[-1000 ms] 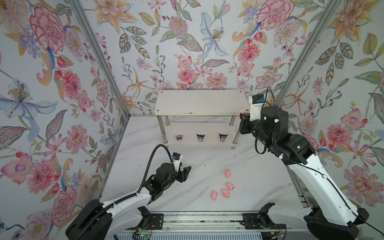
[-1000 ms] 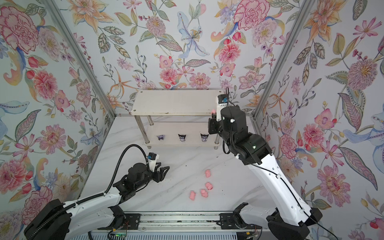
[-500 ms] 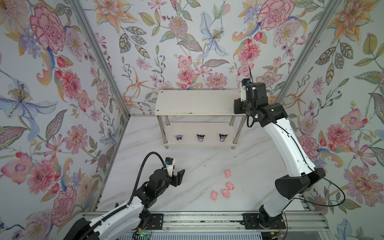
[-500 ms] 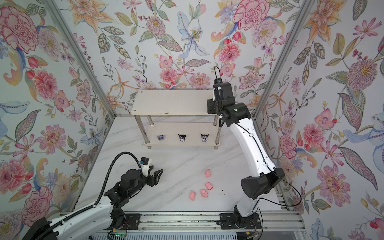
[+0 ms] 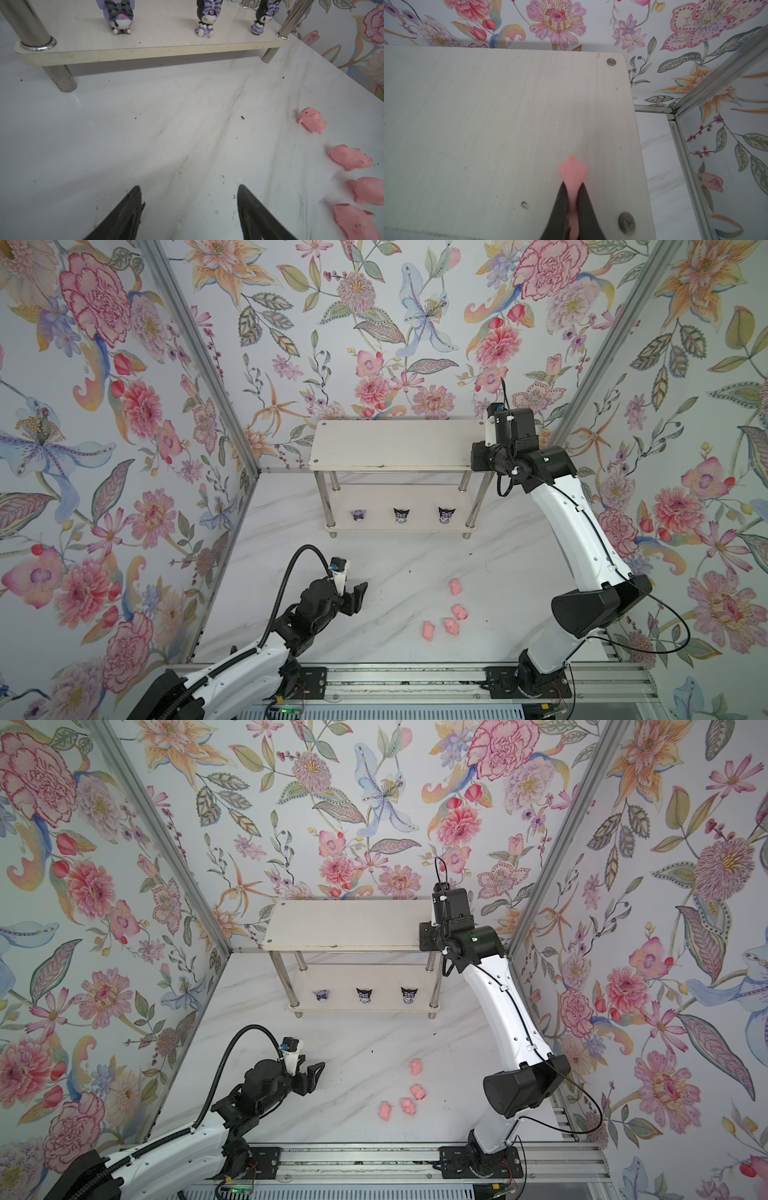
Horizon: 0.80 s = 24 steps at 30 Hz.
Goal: Place and organize the plastic toys onto the shelf
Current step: 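Lower the pink pig onto the top shelf and open the right gripper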
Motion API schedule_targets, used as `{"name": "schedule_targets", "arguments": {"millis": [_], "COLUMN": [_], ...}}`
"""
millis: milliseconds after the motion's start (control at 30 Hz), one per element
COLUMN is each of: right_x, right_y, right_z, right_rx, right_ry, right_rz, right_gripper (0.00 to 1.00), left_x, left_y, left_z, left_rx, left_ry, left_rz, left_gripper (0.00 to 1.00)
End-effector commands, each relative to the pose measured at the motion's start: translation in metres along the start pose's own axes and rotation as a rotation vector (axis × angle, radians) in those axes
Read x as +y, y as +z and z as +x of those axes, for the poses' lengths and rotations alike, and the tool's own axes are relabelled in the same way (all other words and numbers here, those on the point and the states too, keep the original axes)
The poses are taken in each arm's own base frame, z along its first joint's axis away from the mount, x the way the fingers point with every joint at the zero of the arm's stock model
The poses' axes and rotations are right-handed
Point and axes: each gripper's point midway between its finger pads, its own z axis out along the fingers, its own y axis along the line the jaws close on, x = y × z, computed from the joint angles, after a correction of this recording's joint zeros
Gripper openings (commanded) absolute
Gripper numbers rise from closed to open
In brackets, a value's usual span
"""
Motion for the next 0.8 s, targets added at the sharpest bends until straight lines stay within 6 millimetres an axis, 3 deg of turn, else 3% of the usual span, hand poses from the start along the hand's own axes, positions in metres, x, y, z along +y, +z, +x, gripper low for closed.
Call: {"name": "schedule_targets", "arguments": {"millis": [0, 133, 300, 433, 767], "right_x": [-0.015, -0.015, -0.008, -0.008, -0.017], "right_y": [0.001, 0.000, 0.003, 0.003, -0.041], "right_z": [0.016, 0.017, 0.023, 0.023, -0.002], "right_rx": [0.055, 0.058, 0.079, 0.077, -0.031], "right_ry": [0.027, 0.032, 0.034, 0.038, 0.042], "right_rz": [0.038, 0.029, -0.010, -0.013, 0.009], "right_gripper": [0.09, 0.12, 0.32, 0.42, 0.52], "left_x": [0.001, 0.001, 0.000, -0.002, -0.003], "left_y": [0.000, 0.000, 0.003, 0.005, 0.008], "left_z": [-0.004, -0.005, -0.006, -0.007, -0.003], "left_rx": [-0.015, -0.018, -0.014, -0.005, 0.008], "left_ry": [-0.019, -0.020, -0.019, -0.021, -0.022], "left_rz": [0.003, 0.002, 0.003, 0.011, 0.019], "left_gripper": [0.73, 0.74, 0.74, 0.74, 0.75]}}
